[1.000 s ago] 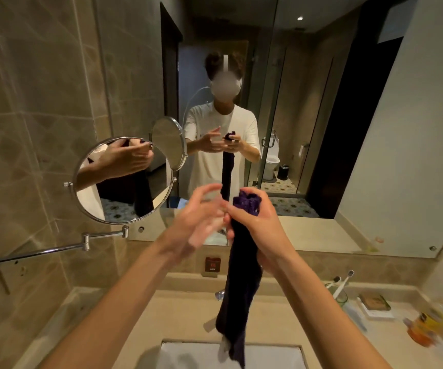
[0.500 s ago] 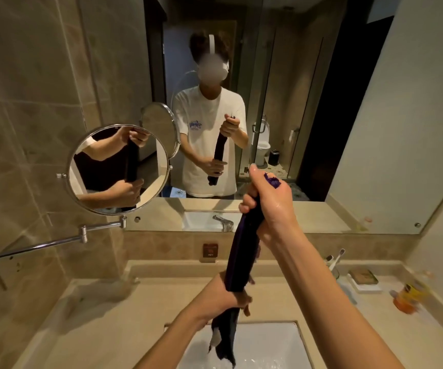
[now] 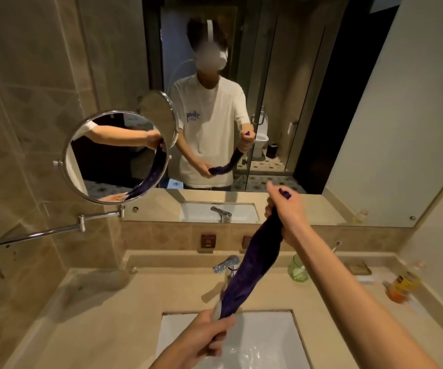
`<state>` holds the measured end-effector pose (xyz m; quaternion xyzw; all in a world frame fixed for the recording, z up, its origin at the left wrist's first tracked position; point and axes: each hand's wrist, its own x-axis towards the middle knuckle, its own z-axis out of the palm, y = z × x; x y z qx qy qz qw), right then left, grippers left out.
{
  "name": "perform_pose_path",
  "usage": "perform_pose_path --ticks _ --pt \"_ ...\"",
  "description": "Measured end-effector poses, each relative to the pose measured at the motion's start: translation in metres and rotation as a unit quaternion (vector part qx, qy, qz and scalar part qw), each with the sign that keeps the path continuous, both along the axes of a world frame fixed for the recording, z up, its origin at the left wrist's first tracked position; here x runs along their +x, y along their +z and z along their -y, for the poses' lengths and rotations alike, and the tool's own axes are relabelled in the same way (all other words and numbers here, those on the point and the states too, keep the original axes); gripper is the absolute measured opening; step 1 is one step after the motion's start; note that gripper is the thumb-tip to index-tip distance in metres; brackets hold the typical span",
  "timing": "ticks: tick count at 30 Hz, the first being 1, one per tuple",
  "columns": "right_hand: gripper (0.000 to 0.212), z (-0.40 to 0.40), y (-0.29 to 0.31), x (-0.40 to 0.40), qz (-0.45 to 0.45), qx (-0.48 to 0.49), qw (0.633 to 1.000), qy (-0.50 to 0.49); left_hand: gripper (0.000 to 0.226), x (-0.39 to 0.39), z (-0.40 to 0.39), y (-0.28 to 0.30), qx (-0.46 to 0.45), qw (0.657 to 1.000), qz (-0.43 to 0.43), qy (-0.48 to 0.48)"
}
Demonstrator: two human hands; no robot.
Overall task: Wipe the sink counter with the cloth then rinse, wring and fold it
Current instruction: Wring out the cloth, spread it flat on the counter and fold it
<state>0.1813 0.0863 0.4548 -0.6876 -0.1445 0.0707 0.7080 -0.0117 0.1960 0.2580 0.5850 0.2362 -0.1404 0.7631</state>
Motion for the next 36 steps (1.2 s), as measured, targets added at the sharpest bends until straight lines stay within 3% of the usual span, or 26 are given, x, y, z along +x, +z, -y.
perform_pose_path --ticks 3,7,9,14,19,21,22,25,27,29,33,36 --pt "0.029 0.006 -0.041 -0.013 0.036 -0.068 0.997 0.027 0.055 0.006 -0.01 0.025 0.207 0.976 -0.005 -0.064" --pt "0.027 0.016 -0.077 -0.035 0.052 -0.12 0.986 0.106 0.028 0.021 -0.027 0.076 0.402 0.907 0.044 -0.12" --pt "0.027 0.017 -0.086 -0.046 0.063 -0.112 0.983 0.132 0.021 0.03 -0.035 0.104 0.424 0.887 0.068 -0.172" --pt "0.019 0.014 -0.079 -0.068 0.099 -0.067 0.98 0.157 0.047 0.05 -0.042 0.157 0.535 0.804 0.091 -0.242" --pt "0.025 0.003 -0.06 -0.089 0.12 -0.012 0.982 0.148 0.033 0.063 -0.03 0.196 0.594 0.752 0.147 -0.246" --pt "0.023 -0.001 -0.057 -0.095 0.107 0.019 0.985 0.137 0.035 0.066 -0.028 0.2 0.592 0.761 0.15 -0.22" --pt "0.022 -0.003 -0.056 -0.096 0.1 0.037 0.985 0.136 0.037 0.066 -0.029 0.201 0.559 0.787 0.151 -0.213" --pt "0.03 -0.002 -0.056 -0.095 0.102 0.052 0.981 0.157 0.056 0.057 -0.039 0.212 0.333 0.906 0.186 -0.181" --pt "0.044 0.001 -0.053 -0.088 0.116 0.023 0.978 0.171 0.076 0.049 -0.05 0.222 0.207 0.945 0.204 -0.15" --pt "0.044 0.002 -0.049 -0.083 0.113 0.012 0.977 0.182 0.07 0.045 -0.061 0.231 0.157 0.955 0.217 -0.127" --pt "0.031 -0.006 -0.041 -0.086 0.066 0.061 0.979 0.185 0.042 0.044 -0.063 0.217 0.193 0.946 0.259 -0.028" --pt "0.029 -0.016 -0.037 -0.085 -0.039 0.119 0.971 0.206 0.059 0.045 -0.052 0.183 0.04 0.949 0.284 0.127"
